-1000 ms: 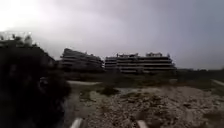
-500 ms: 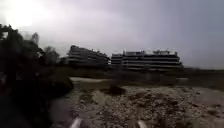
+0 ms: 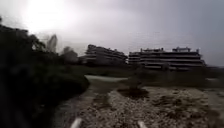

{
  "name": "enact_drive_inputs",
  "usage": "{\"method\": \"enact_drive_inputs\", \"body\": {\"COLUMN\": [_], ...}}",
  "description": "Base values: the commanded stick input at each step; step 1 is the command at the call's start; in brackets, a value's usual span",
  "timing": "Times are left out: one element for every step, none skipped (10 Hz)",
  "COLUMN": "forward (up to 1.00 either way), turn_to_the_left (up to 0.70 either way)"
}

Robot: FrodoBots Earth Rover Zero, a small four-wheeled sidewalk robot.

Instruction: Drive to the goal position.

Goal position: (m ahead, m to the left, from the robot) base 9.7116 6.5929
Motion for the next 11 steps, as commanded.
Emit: {"method": "enact_drive_inputs", "body": {"forward": [0.7, 0.7, 0.7, 0.7, 0.7, 0.7, 0.7, 0.7, 0.7, 0.7, 0.7], "turn_to_the_left": [0.23, 0.0, 0.0, 0.0, 0.0, 0.0, 0.0, 0.0, 0.0, 0.0, 0.0]}}
